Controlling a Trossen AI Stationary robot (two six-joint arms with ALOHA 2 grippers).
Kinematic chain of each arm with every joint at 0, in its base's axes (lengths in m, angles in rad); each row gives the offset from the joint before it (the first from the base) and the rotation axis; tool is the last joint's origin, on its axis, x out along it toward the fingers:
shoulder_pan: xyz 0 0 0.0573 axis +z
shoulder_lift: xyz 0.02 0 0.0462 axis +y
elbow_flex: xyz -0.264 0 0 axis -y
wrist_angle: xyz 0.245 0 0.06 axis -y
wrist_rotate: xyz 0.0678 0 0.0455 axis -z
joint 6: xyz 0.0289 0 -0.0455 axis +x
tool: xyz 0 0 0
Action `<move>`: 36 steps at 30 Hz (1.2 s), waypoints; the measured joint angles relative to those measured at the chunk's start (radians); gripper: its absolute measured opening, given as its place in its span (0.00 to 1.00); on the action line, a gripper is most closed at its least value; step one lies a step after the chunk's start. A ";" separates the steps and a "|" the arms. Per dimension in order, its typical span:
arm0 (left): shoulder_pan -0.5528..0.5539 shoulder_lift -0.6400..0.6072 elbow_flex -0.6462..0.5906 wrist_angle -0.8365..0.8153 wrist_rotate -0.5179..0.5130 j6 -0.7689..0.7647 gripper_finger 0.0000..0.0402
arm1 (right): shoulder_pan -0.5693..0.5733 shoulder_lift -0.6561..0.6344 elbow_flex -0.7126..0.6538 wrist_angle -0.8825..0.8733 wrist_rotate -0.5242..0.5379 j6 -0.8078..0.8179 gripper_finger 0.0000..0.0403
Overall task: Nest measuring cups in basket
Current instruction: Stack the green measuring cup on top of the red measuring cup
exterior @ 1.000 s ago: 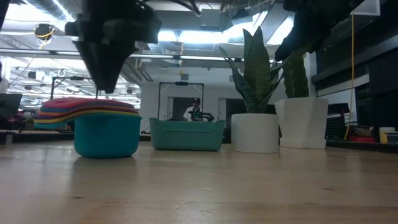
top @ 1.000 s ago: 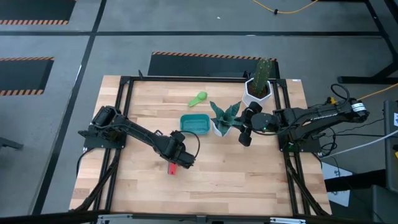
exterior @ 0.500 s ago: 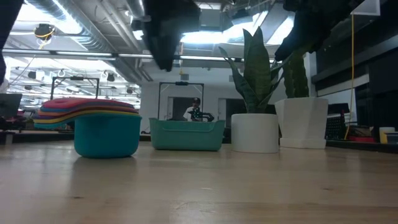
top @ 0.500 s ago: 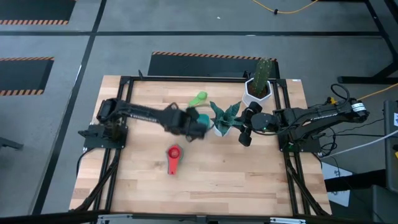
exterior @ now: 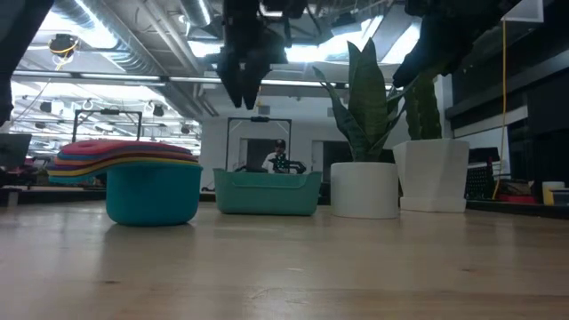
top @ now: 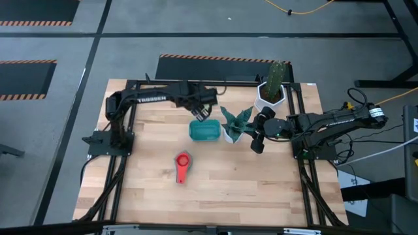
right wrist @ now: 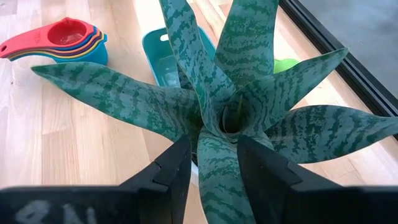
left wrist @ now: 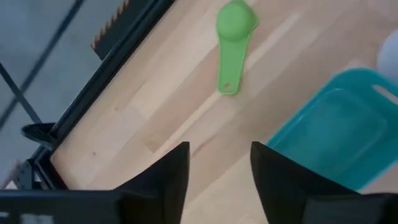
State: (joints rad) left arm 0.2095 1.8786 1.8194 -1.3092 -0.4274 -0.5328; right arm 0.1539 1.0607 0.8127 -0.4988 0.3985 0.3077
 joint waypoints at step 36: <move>0.246 0.001 -0.388 0.592 0.222 0.116 0.65 | 0.000 0.000 0.000 0.001 0.000 -0.002 0.34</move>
State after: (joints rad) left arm 0.4558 1.8793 1.4314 -0.7176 -0.2052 -0.4171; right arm 0.1535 1.0607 0.8127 -0.4980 0.3988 0.3053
